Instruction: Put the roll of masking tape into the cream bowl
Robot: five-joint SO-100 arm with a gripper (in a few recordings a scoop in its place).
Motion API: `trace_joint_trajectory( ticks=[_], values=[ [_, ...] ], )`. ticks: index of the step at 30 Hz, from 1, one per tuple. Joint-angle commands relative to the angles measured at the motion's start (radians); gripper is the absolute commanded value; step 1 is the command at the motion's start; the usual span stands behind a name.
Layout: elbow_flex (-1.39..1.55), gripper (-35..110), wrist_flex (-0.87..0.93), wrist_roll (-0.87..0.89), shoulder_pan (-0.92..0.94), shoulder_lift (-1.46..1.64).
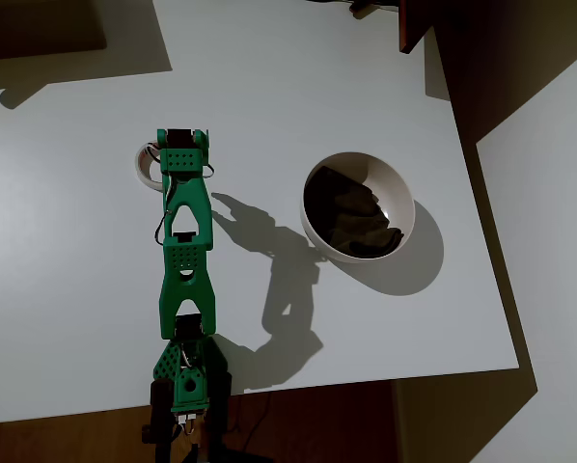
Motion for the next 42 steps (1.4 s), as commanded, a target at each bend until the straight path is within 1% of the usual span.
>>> trace_joint_trajectory(
  ticks=[1,6,14,17,21,34,42],
  values=[
    [-0.052,14,0.014,0.025,-0.037,0.035],
    [-0.052,14,-0.021,0.031,-0.057,0.017],
    [-0.063,15,-0.054,-0.003,-0.021,-0.018],
    [-0.117,15,-0.037,-0.018,-0.017,-0.051],
    [-0.124,15,-0.005,-0.028,-0.049,-0.057],
    [-0.127,14,-0.008,0.003,-0.138,-0.074],
    [-0.127,13,-0.017,0.015,-0.141,-0.109]
  ],
)
